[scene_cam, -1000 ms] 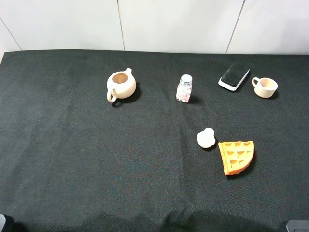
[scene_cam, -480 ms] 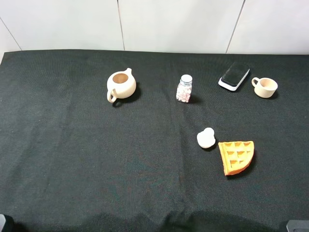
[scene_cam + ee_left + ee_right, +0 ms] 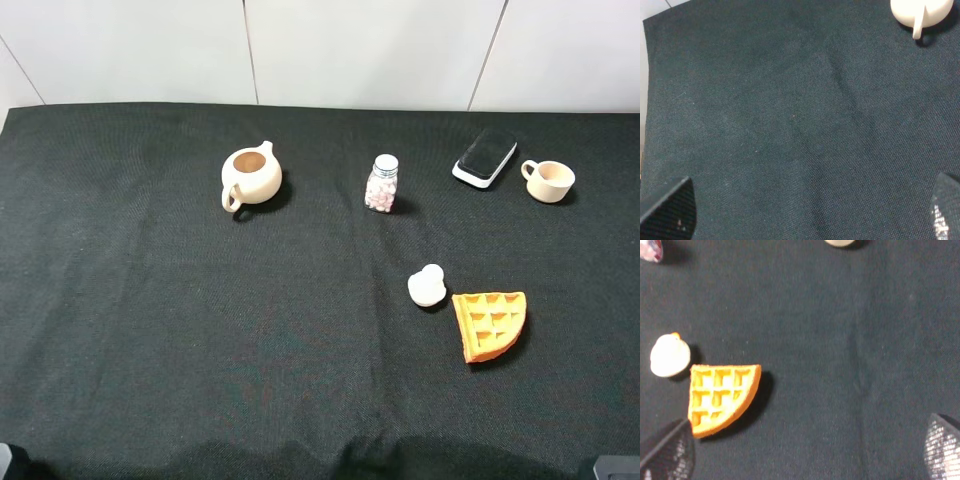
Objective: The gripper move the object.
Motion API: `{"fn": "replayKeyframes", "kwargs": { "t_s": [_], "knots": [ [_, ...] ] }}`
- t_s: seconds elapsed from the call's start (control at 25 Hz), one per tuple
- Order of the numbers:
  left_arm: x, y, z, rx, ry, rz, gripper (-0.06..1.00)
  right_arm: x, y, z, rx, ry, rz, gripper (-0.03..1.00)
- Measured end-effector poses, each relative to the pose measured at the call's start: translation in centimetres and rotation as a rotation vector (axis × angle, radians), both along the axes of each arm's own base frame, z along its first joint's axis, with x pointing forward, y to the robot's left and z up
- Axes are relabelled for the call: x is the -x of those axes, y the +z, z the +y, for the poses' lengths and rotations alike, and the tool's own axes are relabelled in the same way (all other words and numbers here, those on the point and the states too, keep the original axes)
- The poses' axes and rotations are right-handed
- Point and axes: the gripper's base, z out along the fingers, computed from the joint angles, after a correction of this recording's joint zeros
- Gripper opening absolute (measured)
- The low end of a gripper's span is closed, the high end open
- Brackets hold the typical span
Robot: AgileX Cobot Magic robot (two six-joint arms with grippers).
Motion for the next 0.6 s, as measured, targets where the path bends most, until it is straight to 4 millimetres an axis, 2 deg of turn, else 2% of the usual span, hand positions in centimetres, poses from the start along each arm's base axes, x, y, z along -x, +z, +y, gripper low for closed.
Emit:
{"fn": "replayKeyframes", "kwargs": {
  "t_s": [0.32,0.6],
  "knots": [
    [0.0,0.0,0.0,0.000,0.000,0.000,0.99,4.3,-1.3,0.2,0.029,-0.012,-0.242,0.69],
    [0.0,0.0,0.0,0.000,0.000,0.000,0.99,5.9,-3.2,0.2,0.046,-0.023,-0.379,0.69]
  ]
}}
